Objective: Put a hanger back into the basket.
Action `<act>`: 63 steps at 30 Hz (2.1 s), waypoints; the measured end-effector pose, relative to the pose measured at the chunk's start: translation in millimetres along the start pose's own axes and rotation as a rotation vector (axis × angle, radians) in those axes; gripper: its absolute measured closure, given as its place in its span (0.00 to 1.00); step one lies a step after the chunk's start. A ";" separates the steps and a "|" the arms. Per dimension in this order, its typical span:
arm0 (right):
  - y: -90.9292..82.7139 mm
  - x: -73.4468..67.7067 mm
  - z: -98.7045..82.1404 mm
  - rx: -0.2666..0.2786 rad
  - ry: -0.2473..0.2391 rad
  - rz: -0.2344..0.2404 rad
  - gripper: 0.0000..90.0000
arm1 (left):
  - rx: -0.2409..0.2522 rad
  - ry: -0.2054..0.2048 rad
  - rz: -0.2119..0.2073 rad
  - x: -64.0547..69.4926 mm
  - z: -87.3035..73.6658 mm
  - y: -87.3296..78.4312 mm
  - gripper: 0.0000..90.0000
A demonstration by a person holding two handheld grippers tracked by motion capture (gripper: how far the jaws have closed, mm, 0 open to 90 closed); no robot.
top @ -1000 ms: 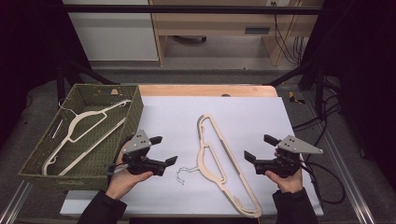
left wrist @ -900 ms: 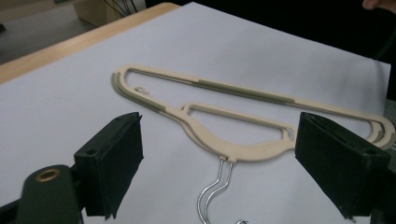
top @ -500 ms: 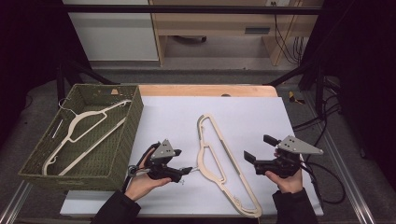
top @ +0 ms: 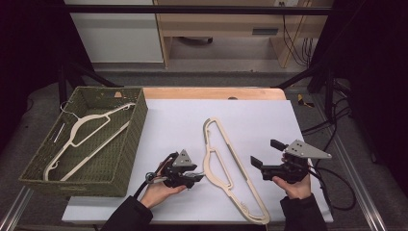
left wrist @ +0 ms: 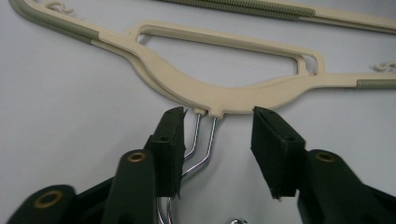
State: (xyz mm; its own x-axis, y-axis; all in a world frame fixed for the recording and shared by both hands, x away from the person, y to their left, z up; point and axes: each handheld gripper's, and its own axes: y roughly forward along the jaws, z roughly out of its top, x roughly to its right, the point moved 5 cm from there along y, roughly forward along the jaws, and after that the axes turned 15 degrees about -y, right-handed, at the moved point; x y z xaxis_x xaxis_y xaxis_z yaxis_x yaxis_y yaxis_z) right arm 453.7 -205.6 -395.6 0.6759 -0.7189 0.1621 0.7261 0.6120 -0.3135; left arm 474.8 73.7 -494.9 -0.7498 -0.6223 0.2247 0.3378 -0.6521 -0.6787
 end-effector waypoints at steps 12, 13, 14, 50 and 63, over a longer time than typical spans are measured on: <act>1.9 -0.7 -0.6 -0.003 -0.002 0.002 0.07 | -0.030 -0.003 0.003 -3.1 -1.4 14.4 0.86; 1.9 -0.8 -0.6 -0.004 -0.002 0.002 0.07 | -0.029 -0.004 0.004 -3.4 -1.4 15.1 0.87; 2.0 -0.8 -0.6 -0.003 -0.003 0.002 0.07 | -0.030 -0.006 0.005 -3.8 -1.6 15.9 0.88; 28.1 -28.2 -5.5 -0.048 -0.032 0.098 0.09 | -0.094 0.044 -0.015 14.2 13.6 -5.9 0.98; 49.7 -63.2 -6.3 -0.077 -0.041 0.174 0.11 | -0.112 0.047 0.017 27.1 23.0 -19.9 0.98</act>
State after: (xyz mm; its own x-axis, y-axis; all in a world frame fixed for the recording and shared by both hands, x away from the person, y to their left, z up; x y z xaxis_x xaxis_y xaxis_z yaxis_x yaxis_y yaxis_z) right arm 446.3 -131.8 -427.3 0.7962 -0.5893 0.1369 0.5869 0.6976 -0.4110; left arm 460.9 59.9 -459.2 -0.7714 -0.6101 0.1808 0.2874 -0.5875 -0.7565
